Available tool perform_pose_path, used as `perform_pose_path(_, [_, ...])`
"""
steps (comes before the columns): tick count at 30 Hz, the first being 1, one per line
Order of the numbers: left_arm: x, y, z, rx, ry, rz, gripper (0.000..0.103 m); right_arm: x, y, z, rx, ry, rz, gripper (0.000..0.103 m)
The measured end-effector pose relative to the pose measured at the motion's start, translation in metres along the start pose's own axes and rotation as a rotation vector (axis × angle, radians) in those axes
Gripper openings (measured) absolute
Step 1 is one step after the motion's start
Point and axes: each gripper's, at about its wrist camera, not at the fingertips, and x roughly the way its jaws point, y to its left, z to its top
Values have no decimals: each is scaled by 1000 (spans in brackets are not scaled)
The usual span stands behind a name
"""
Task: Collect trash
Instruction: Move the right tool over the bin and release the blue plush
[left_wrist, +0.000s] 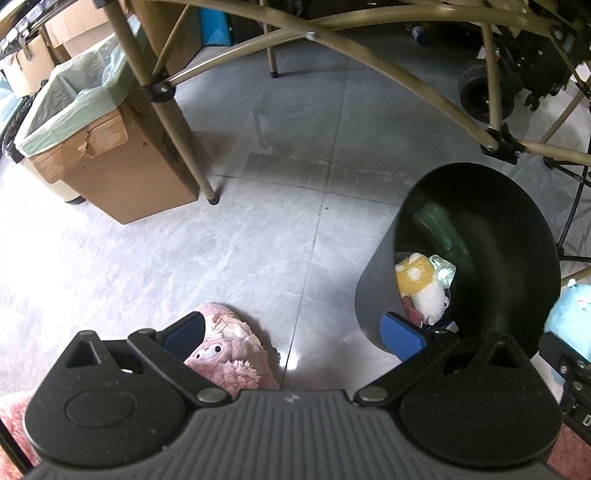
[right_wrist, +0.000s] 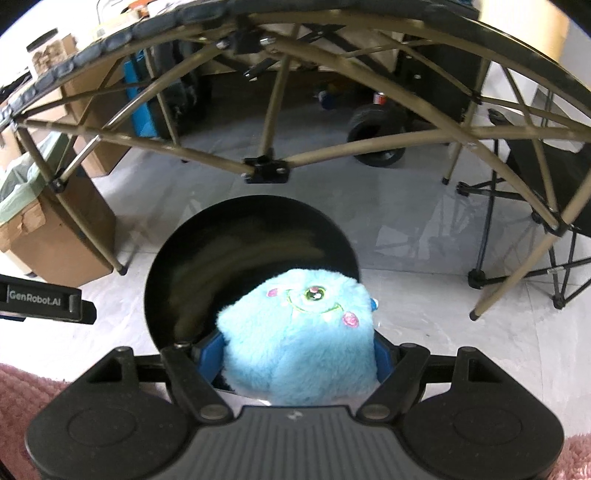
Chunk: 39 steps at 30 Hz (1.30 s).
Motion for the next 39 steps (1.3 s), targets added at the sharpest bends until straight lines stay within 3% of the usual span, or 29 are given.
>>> perform_pose_path(23, [10,25,0,-36,21,14,103,49,46,33,39,100,20,76])
perform_pose_path(39, [14,28,3,-45,28,22,103,75,55,39,57,190,20,78])
